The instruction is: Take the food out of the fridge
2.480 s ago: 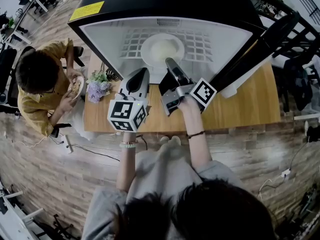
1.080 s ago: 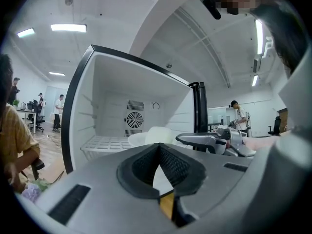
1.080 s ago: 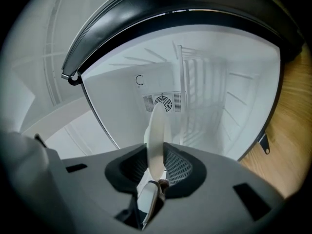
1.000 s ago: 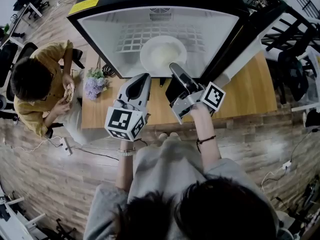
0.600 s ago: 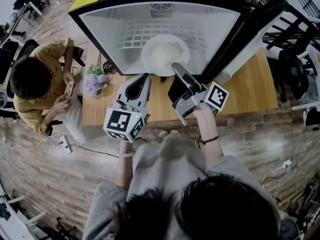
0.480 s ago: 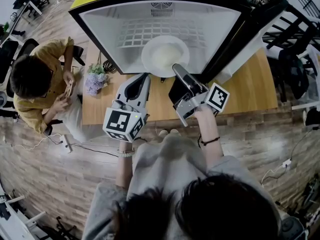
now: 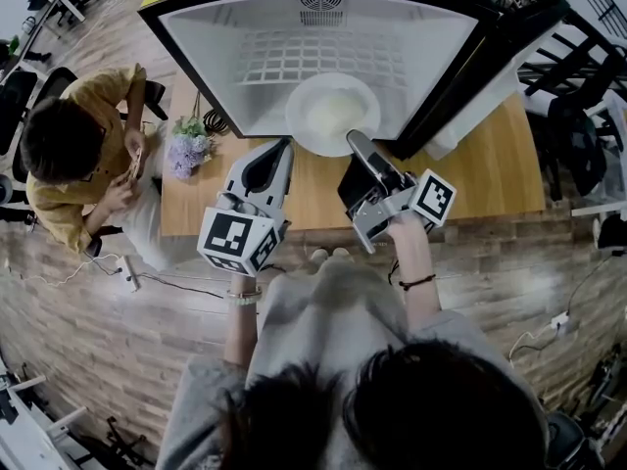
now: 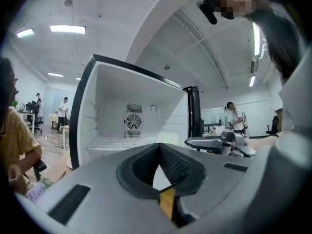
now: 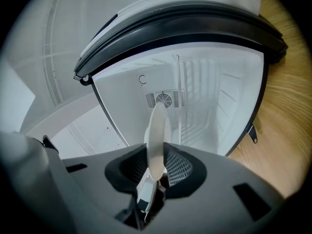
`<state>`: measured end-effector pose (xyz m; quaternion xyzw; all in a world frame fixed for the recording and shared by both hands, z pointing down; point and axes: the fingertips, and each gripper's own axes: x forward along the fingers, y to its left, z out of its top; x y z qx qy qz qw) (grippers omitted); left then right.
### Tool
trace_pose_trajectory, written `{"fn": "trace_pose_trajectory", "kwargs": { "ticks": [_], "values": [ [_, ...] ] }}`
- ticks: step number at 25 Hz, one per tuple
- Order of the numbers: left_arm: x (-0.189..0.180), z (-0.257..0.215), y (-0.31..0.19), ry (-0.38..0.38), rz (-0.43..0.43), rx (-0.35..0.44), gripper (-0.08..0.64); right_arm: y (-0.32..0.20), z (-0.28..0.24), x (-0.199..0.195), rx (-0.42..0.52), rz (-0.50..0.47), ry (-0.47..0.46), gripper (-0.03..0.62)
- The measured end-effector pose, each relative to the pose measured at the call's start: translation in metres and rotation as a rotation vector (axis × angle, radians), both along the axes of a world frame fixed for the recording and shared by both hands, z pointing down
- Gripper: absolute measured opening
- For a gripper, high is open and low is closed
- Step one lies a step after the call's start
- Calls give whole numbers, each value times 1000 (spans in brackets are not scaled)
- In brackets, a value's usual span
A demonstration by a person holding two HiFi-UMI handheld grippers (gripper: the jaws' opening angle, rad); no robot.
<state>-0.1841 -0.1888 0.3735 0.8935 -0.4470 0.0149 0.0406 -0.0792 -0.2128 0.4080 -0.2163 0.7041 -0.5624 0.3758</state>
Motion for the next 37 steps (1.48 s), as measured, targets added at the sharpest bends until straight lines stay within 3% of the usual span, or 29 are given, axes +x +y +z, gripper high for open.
{"fn": "trace_pose_trajectory", "kwargs": {
  "ticks": [37],
  "values": [
    [14, -1, 5, 5, -4, -2, 8, 6, -4, 7, 14, -24, -7, 81]
  ]
}}
